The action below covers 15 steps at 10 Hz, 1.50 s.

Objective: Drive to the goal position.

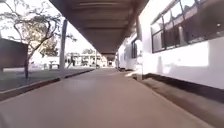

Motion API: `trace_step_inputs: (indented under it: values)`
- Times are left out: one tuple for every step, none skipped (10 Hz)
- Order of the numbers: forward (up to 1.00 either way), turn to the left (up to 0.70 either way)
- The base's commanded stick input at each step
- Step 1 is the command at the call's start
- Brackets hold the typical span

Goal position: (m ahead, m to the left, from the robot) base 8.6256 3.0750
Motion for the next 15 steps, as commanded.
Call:
trace_step_inputs:
  values:
    - [0.7, 0.33]
    - [0.7, 0.21]
    - [0.7, 0.06]
    - [0.7, 0.0]
    - [0.7, 0.0]
    - [0.7, 0.0]
    - [0.7, 0.0]
    - [0.7, 0.0]
    - [0.7, 0.0]
    - [0.7, 0.0]
    - [0.7, 0.0]
    - [0.7, 0.0]
    - [0.7, 0.0]
    - [0.7, 0.0]
    - [0.7, 0.0]
